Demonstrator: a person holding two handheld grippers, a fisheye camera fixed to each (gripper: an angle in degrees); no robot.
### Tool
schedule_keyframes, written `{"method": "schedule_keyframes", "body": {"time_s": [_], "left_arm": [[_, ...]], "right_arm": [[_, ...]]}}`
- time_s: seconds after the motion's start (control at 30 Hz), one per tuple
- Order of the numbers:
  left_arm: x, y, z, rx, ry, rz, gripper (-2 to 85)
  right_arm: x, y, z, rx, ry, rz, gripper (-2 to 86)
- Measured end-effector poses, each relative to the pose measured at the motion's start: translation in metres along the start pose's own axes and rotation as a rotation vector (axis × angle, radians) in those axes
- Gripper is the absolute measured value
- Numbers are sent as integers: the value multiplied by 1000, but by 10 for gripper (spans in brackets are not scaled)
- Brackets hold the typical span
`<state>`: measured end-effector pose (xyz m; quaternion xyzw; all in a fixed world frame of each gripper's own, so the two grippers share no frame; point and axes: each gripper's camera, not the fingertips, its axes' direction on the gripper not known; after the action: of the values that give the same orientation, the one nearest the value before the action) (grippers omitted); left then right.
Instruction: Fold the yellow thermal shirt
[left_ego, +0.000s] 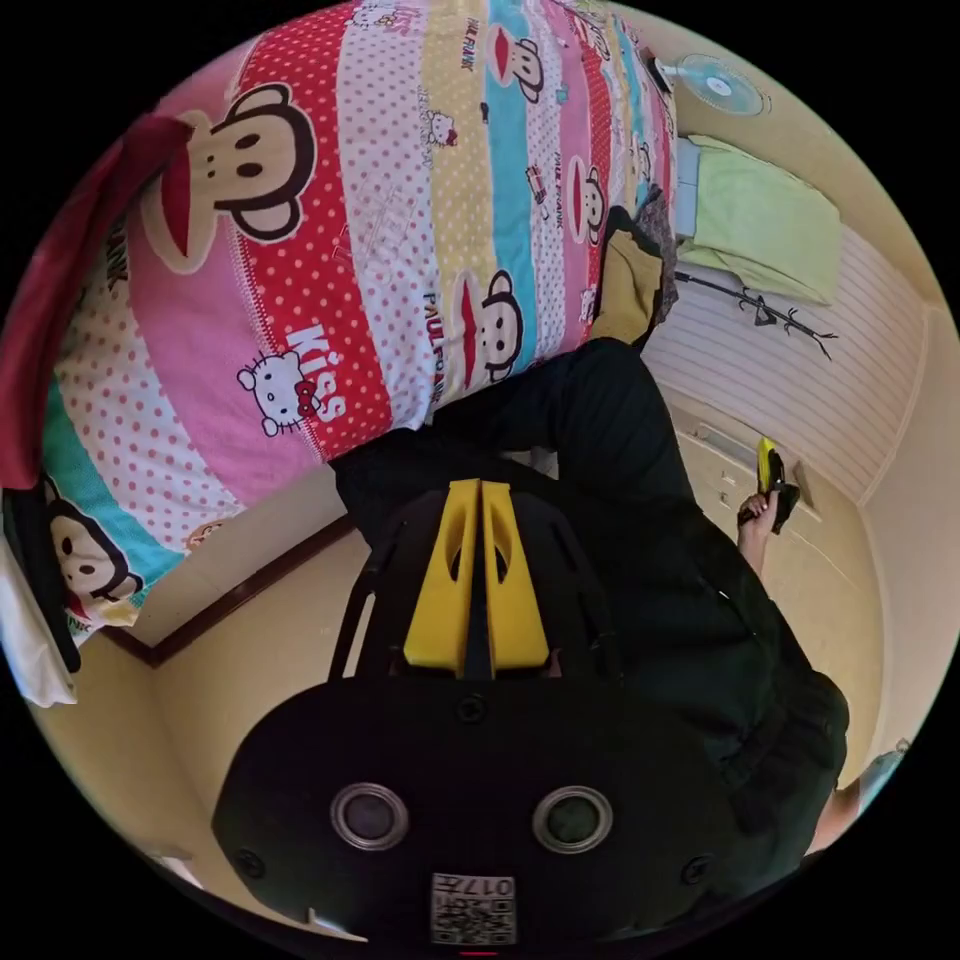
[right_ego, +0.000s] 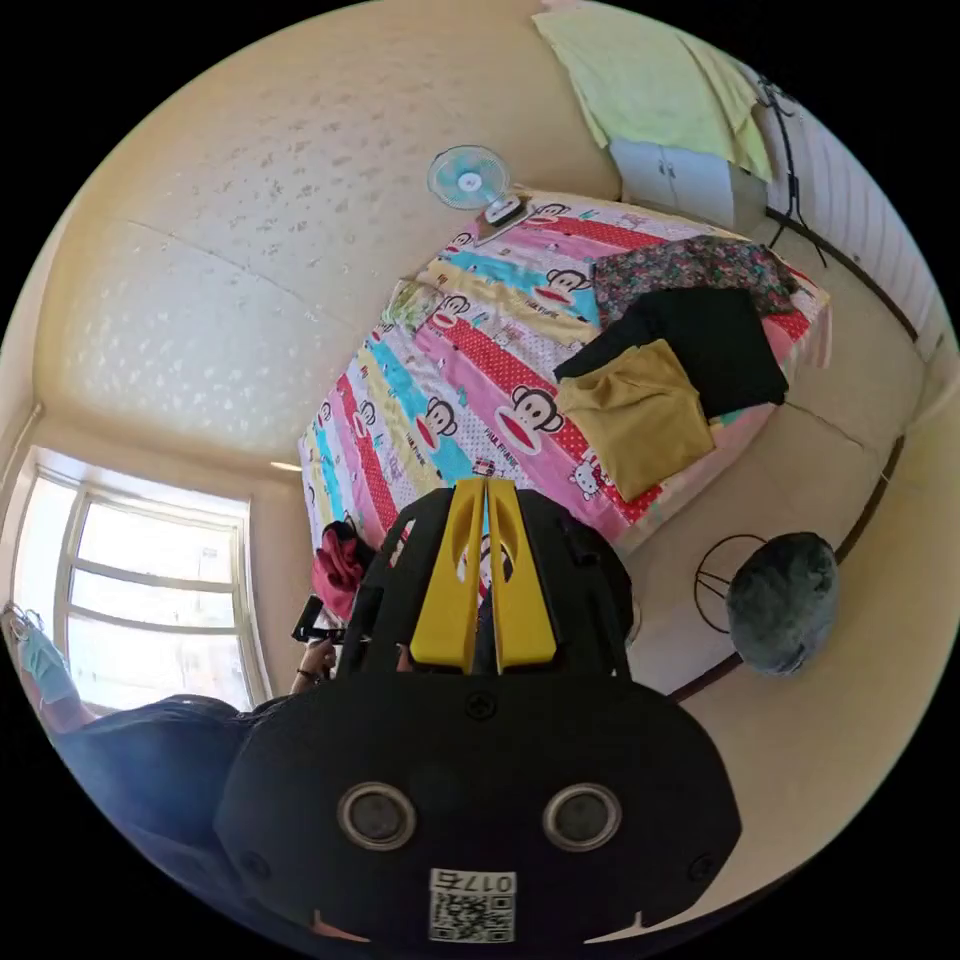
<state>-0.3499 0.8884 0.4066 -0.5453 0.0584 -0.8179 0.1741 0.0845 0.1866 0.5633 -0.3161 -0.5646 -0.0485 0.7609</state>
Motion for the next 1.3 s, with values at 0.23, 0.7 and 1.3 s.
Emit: {"method": "schedule_keyframes", "body": {"time_s": [0.23, 0.7, 1.3], "left_arm": [[-3, 26, -38, 31, -101, -66, -10], [37, 42, -58, 202, 118, -18, -10], [230, -218, 55, -77, 459, 252, -7]], "right_arm": [[39, 15, 23, 0, -67, 137, 4], [-14, -212, 254, -471, 221, 17, 101], [4, -381, 458, -1052, 461, -295, 131]]}}
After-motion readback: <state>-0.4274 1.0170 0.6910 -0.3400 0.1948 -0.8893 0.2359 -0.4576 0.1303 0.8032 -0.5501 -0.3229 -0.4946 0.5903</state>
